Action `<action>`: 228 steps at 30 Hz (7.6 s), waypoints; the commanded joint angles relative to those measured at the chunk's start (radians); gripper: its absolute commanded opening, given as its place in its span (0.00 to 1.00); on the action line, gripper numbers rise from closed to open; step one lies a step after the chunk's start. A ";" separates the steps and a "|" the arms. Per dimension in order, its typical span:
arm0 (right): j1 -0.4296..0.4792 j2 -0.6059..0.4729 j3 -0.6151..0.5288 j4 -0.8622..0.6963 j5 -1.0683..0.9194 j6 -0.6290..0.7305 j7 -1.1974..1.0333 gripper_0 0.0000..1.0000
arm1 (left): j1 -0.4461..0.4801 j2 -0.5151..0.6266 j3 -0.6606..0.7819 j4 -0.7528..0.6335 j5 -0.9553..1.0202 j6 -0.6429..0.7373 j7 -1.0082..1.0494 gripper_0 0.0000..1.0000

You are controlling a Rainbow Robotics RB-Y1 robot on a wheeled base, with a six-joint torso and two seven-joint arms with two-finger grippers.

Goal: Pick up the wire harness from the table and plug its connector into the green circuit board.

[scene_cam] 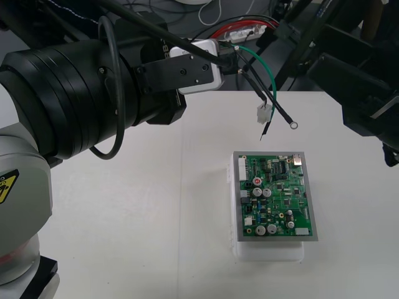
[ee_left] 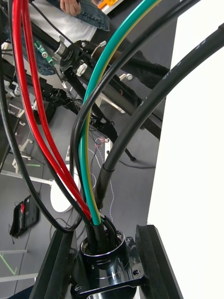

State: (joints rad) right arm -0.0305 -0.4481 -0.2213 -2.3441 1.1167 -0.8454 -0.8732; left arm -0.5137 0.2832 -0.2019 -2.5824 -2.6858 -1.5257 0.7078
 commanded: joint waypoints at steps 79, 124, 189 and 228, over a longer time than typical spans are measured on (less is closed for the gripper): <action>-0.006 0.114 0.145 -0.076 0.031 0.157 -0.044 0.00 | -0.011 -0.018 -0.034 -0.007 -0.009 0.127 -0.088 0.00; -0.016 0.094 0.140 -0.076 0.012 0.149 -0.036 0.00 | 0.004 -0.010 -0.007 -0.001 -0.003 0.125 -0.025 1.00; -0.066 0.019 0.258 0.086 0.078 -0.340 0.151 0.00 | 0.210 0.456 0.306 0.650 1.844 0.326 0.102 1.00; -0.075 0.037 0.301 0.112 0.109 -0.334 0.157 0.00 | 0.211 0.248 0.055 0.648 1.759 0.259 -0.169 1.00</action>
State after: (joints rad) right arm -0.0848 -0.4262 0.0561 -2.2200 1.2210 -1.1838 -0.7359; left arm -0.2615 0.5475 -0.0992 -1.9305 -0.9436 -1.2488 0.5817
